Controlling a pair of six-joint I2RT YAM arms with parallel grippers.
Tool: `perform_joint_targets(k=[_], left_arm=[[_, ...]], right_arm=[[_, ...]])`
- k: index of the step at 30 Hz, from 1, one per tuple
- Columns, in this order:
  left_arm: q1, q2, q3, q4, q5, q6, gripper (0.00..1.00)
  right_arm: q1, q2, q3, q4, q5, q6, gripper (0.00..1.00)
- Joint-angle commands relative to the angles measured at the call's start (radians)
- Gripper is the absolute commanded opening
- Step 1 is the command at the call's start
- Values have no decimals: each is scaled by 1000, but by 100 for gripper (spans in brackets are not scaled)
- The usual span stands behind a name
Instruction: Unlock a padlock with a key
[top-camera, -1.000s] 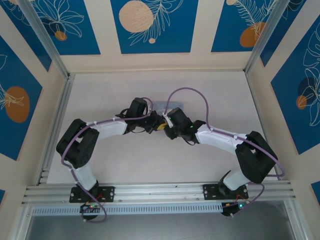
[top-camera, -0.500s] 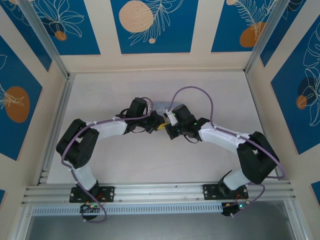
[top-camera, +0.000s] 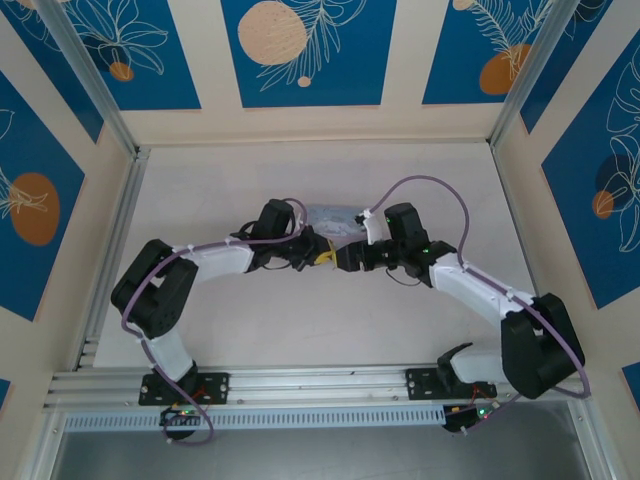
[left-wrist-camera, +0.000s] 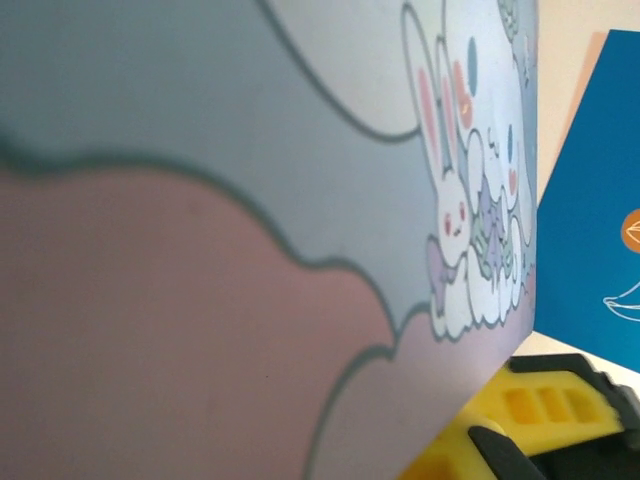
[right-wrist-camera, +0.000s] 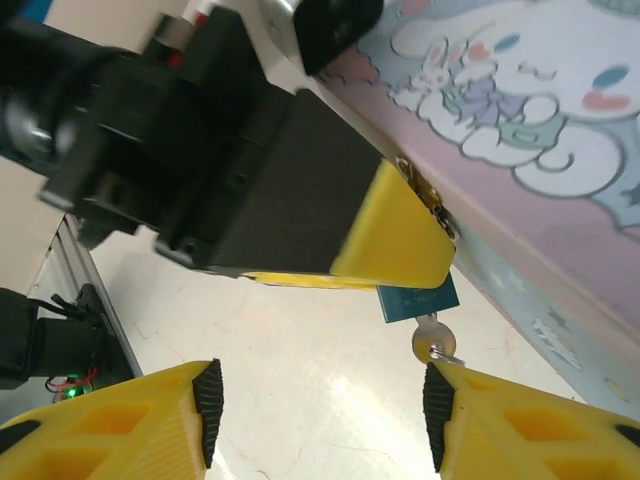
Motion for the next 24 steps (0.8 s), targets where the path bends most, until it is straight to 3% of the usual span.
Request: perform_joint_targets(k=[1, 4, 9, 16, 24], left_arm=[[4, 4, -12, -43, -15, 68, 0], [0, 13, -29, -69, -24, 113, 0], [-15, 30, -64, -78, -40, 164, 17], [-26, 44, -99, -54, -59, 178, 26], [-25, 0, -140, -57, -82, 184, 36]], right_arm=[[-7, -47, -46, 18, 19, 68, 59], [4, -70, -92, 47, 51, 124, 62], [56, -69, -153, 101, 109, 201, 63], [128, -16, -198, 192, 200, 300, 64], [138, 64, -173, 230, 282, 340, 64]])
